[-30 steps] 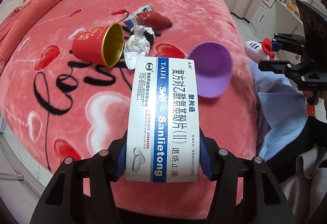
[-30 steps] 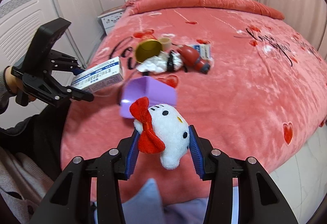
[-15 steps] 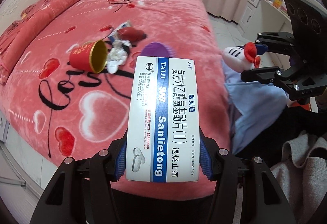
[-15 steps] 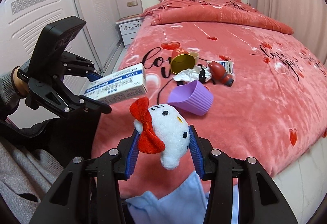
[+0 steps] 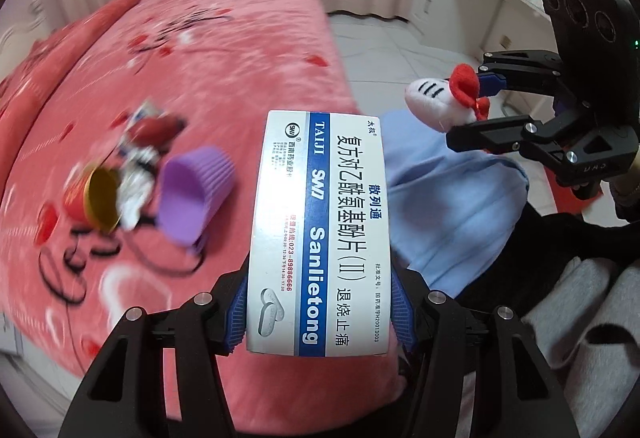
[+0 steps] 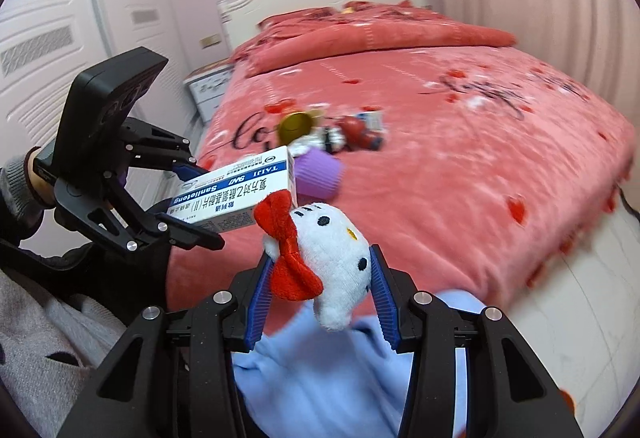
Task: Collect trash
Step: 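Carry the medicine box and Hello Kitty plush over the orange bucket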
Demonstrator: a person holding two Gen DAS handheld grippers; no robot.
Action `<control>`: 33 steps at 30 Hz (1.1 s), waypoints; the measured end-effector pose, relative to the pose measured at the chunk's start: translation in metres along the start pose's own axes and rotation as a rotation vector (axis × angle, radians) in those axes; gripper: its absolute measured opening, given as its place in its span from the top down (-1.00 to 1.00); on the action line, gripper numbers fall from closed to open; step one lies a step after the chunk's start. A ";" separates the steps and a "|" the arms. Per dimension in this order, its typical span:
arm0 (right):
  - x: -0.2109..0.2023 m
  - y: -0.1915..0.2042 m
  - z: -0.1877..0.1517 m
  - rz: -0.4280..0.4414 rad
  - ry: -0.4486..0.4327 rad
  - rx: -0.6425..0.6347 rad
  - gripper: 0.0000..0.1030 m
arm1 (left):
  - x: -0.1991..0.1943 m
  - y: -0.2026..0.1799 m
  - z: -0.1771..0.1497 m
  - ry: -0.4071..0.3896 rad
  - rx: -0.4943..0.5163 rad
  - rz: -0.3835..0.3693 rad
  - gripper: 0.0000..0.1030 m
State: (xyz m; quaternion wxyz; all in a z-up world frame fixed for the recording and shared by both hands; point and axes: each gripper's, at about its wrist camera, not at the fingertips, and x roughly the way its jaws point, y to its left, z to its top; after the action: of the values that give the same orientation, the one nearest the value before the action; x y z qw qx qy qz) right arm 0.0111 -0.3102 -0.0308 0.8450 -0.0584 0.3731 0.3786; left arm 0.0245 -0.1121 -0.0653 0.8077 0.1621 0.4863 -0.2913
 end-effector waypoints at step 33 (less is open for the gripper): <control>-0.158 -0.229 -0.195 -0.479 -0.046 0.617 0.12 | 0.179 -0.209 0.195 0.123 0.558 -0.372 -0.14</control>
State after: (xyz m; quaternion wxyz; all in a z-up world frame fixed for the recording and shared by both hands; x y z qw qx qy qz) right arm -0.0155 -0.6404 -0.1059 0.8954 0.1213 0.4263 0.0416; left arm 0.0914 -0.4372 -0.1260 0.6343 0.3028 0.4569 -0.5452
